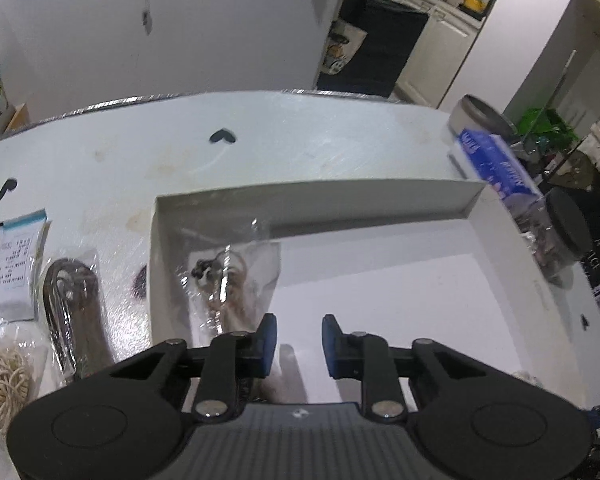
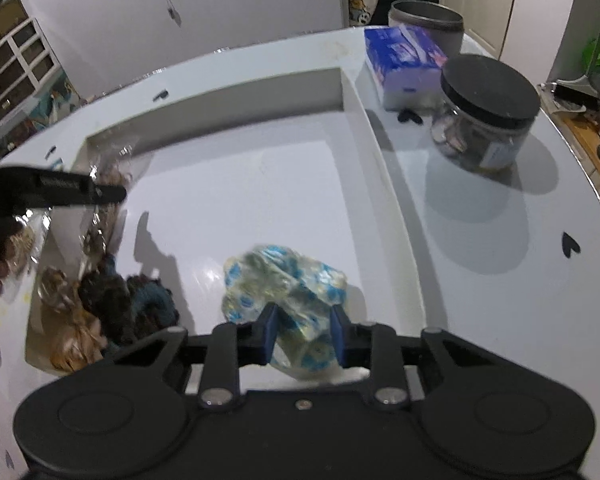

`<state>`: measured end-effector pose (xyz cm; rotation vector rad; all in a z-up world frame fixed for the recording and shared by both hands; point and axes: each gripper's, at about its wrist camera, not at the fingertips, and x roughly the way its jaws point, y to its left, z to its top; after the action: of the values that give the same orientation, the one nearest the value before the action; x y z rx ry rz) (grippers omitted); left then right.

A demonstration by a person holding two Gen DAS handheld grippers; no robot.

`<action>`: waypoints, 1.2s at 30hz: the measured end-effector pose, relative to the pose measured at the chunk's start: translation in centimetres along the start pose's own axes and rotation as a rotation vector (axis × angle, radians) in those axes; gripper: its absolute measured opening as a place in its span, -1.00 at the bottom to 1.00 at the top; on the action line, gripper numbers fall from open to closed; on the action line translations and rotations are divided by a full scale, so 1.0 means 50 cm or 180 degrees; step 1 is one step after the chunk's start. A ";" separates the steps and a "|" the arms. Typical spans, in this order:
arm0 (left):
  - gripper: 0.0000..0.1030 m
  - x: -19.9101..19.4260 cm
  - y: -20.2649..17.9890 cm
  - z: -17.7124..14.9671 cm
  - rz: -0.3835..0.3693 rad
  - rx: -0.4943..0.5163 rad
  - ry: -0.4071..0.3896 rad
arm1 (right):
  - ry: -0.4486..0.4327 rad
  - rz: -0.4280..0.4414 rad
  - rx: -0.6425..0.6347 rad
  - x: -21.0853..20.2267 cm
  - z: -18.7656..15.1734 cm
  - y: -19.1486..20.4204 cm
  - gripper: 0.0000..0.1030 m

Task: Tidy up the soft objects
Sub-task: 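Lower both bags into the tray and open both grippers, then withdraw both grippers from the tray toward the remaining bags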

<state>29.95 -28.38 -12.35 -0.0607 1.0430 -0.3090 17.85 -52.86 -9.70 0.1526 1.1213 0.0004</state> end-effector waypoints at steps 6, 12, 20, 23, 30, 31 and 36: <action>0.17 -0.048 -0.034 0.001 -0.0135 0.0057 -0.0127 | -0.0022 0.0055 0.0095 -0.030 -0.018 -0.012 -0.42; 0.65 -0.102 -0.064 -0.018 -0.0187 0.0118 -0.0239 | -0.0338 0.0049 0.0145 -0.094 -0.021 -0.010 -0.06; 1.00 -0.186 -0.079 -0.064 -0.0133 0.0182 -0.0382 | -0.0709 -0.0047 0.0192 -0.153 -0.021 -0.014 0.51; 1.00 -0.211 -0.079 -0.083 -0.0124 0.0177 -0.0406 | -0.0803 -0.0108 0.0204 -0.171 -0.027 -0.015 0.64; 1.00 -0.256 -0.079 -0.132 -0.0091 0.0199 -0.0493 | -0.0926 -0.0199 0.0145 -0.191 -0.049 -0.010 1.00; 1.00 -0.261 -0.078 -0.139 -0.0094 0.0189 -0.0502 | -0.0954 -0.0222 0.0139 -0.192 -0.052 -0.008 1.00; 1.00 -0.283 -0.069 -0.167 -0.0056 0.0122 -0.0567 | -0.0984 -0.0209 0.0092 -0.199 -0.066 0.000 1.00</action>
<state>15.48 -26.91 -4.02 -0.0618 0.8601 -0.3334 10.54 -53.23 -2.18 0.1363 0.8173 -0.0949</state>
